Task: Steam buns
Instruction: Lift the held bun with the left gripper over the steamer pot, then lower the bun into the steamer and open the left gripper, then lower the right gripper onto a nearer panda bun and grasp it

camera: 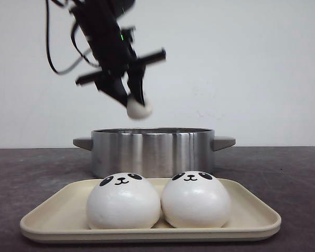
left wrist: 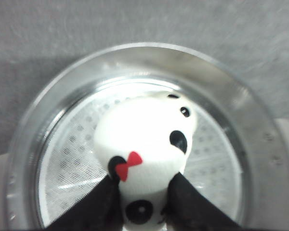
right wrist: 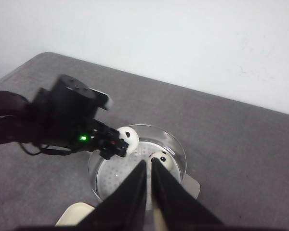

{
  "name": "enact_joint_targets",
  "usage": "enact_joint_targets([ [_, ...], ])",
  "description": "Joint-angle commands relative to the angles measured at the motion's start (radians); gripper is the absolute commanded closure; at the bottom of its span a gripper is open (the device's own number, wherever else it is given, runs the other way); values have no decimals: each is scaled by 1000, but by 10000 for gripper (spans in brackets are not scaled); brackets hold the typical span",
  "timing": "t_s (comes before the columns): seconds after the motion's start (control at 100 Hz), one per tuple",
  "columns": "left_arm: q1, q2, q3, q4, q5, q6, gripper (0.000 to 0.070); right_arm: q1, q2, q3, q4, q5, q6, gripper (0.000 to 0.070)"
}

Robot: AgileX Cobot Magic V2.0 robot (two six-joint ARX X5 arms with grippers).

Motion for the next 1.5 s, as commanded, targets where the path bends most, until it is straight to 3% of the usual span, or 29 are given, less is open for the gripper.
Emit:
enact_joint_targets([
  [0.0,0,51,29,17,2,18,684,10,7,16,1,1,9,692],
  [0.18,8,125,31,31,-11,18,651,10,7,16,-20,1,11,692],
  [0.38,15,151,31,48,-24,18,302,10,7,16,-47,1,17,692],
  [0.51,16,151,32,88,-34,18,283,10,7,16,-53,1,22,692],
  [0.72,18,151,43,91,-32,18,95,10,7,16,-59,1,36,692],
  [0.96,18,140,119,-41,-32,18,93,10,9,-14,-95,2,31,692],
  [1.17,10,23,176,-161,-34,18,94,10,9,-202,-81,-31,41,692],
  [1.49,-8,-314,176,-217,-34,47,98,17,14,-680,155,-216,246,692],
])
